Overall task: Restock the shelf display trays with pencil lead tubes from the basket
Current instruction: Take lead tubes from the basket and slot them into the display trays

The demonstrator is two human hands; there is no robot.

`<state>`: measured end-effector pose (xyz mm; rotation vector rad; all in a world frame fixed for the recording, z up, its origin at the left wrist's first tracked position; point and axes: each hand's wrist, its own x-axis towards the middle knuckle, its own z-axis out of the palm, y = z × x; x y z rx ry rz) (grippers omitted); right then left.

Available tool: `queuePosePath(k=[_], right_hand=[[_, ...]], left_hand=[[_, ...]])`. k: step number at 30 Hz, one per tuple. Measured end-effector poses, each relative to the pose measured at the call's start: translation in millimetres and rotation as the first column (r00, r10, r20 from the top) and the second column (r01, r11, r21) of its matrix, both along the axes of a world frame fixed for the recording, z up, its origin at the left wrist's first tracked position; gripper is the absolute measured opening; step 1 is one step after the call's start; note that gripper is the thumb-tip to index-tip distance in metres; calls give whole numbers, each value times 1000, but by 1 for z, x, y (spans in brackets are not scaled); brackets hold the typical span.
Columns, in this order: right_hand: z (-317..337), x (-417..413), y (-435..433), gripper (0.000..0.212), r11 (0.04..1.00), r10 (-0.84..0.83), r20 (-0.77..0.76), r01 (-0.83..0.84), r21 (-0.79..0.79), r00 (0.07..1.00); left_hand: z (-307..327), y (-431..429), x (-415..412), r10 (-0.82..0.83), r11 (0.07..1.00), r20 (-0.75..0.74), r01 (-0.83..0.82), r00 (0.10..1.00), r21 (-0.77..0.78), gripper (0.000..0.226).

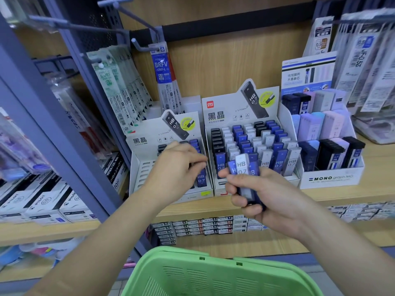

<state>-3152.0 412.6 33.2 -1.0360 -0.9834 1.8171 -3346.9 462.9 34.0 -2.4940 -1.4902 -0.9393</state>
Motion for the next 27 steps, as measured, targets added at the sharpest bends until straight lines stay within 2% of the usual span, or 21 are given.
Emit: queuePosePath(k=[2,4,6,7,9,11,13,14,15,16,17,18,19,20,23,27], right_hand=[[1,0,-2,14,997,67,43,-68,20,997],[3,0,-4,8,990,133,74,-137,43,988],[4,-2,-6,3,979,186,87,-192,69,979],[4,-4,-7,6,975,199,93,-207,79,976],[5,-5,-8,15,977,188,94,-196,82,978],[6,-3,-8,27,985,164,64,-166,37,984],[6,0,-6,20,991,131,11,-131,-29,991],[6,1,-5,16,992,112,-12,-113,-55,994],[5,1,-4,12,994,84,-28,-86,-70,996],[4,1,-3,7,996,52,-35,-54,-72,998],[3,-1,-2,8,998,15,-32,-17,-68,999],[1,-2,-1,14,998,-14,-22,13,-61,1000],[1,-5,-2,18,998,-39,-9,38,-55,999],[0,-7,-2,19,998,-50,-3,50,-44,999],[-2,-11,-3,11,999,-35,-20,35,-26,999],[-7,-10,-1,7,1000,-21,-24,21,0,1000]], left_hand=[[16,-9,11,-14,983,247,59,969,-175,16],[31,-18,23,-46,895,456,240,889,-377,18],[38,-26,31,-63,794,510,353,858,-495,17],[39,-28,33,-63,770,519,372,853,-518,13],[41,-28,32,-53,790,556,376,829,-485,7],[48,-27,26,14,814,671,381,742,-439,6],[61,-23,11,87,867,767,331,636,-373,9],[67,-21,0,99,913,770,251,630,-323,11],[73,-18,-11,110,956,728,128,676,-264,13],[77,-15,-23,143,981,624,-24,768,-195,13],[80,-12,-34,224,974,439,-193,870,-115,10],[80,-10,-43,342,938,232,-344,911,-32,7],[78,-7,-50,438,897,79,-441,895,29,8],[72,-4,-54,488,872,-10,-487,873,48,10],[48,4,-58,495,865,-80,-499,865,-42,12],[27,15,-62,493,861,-42,-494,869,-117,14]])
